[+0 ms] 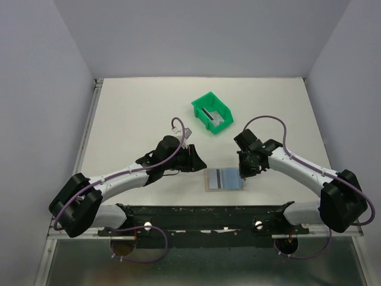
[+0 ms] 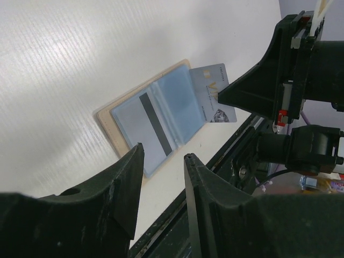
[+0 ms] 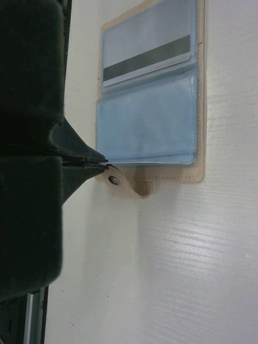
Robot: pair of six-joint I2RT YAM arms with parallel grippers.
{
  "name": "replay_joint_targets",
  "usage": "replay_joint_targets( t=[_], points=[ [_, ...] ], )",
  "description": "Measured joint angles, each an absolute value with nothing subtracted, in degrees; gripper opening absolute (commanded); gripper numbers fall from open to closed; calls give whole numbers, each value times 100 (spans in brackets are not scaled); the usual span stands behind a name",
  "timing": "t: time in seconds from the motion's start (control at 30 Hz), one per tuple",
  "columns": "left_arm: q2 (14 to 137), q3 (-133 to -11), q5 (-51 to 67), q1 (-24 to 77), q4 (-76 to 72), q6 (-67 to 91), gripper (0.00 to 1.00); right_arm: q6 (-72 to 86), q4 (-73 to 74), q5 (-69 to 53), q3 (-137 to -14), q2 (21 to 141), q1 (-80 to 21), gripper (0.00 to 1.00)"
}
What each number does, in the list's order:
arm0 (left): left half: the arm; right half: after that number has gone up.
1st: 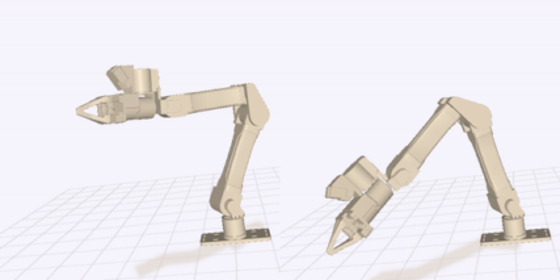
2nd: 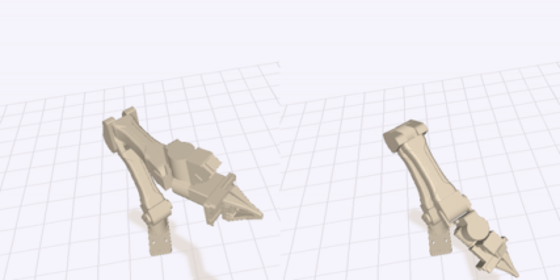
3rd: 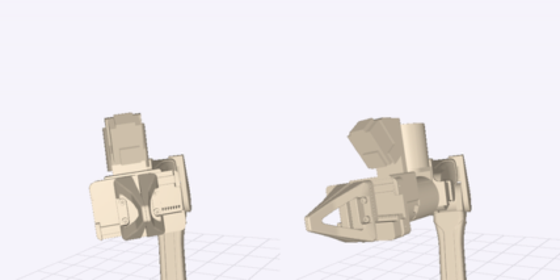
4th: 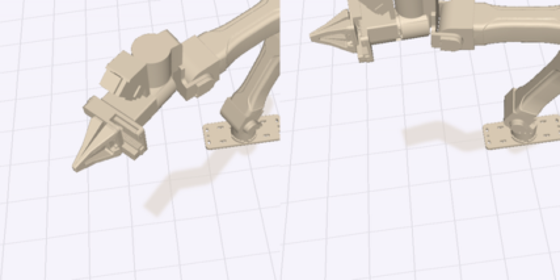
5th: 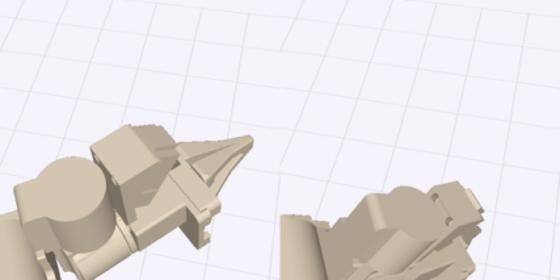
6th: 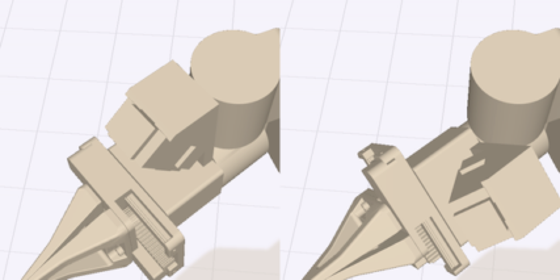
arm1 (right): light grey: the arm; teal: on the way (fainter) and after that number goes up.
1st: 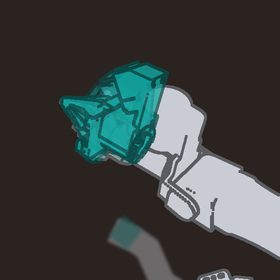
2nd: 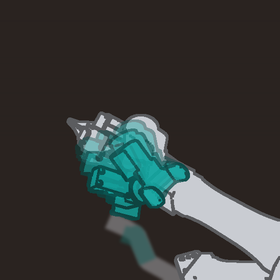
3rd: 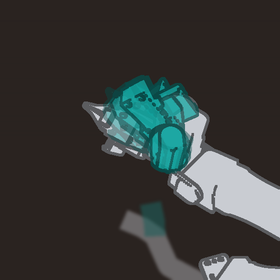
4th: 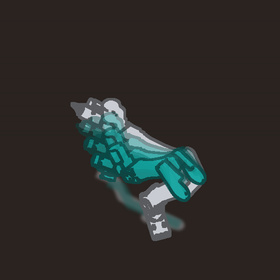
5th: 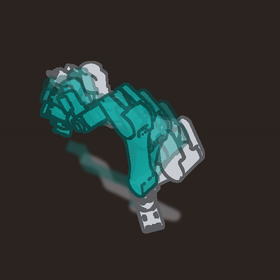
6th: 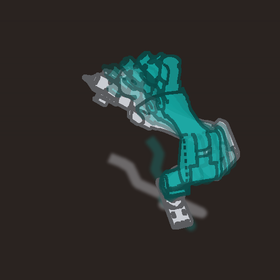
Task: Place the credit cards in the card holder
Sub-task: Insert the credit card into the card holder.
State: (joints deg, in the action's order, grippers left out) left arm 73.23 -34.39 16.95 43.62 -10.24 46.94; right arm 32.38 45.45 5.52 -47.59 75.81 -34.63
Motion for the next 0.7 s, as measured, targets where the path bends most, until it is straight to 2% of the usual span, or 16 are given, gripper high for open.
replay_joint_targets(
  t=[0.7],
  points=[
    [8147,-3719,1997,4539,-1387,4696,37,3055,4185,305,-4580,7459,-3439,0]
  ],
)
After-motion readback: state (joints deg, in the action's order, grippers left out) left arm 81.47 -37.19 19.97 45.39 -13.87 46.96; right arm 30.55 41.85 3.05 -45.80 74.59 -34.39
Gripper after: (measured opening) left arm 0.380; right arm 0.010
